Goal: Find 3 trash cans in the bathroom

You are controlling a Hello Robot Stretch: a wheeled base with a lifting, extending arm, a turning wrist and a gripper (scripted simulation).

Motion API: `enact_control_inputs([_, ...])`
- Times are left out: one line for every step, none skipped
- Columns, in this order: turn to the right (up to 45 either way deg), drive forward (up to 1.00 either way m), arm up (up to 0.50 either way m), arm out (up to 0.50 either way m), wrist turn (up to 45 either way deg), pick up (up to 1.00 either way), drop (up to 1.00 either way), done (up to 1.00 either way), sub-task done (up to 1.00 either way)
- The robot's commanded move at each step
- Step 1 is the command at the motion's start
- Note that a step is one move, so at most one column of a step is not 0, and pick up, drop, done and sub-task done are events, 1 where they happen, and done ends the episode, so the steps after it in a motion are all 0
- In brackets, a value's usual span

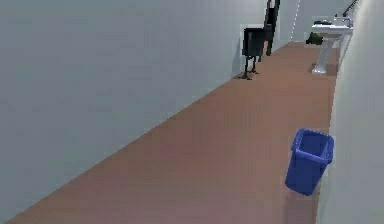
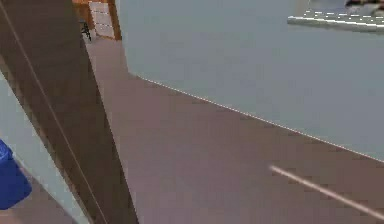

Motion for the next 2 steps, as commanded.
enact_control_inputs([0.0, 0.45, 0.00, 0.00, 0.0, 0.00, 0.00, 0.00, 0.00])
enact_control_inputs([45.0, 0.00, 0.00, 0.00, 0.0, 0.00, 0.00, 0.00, 0.00])
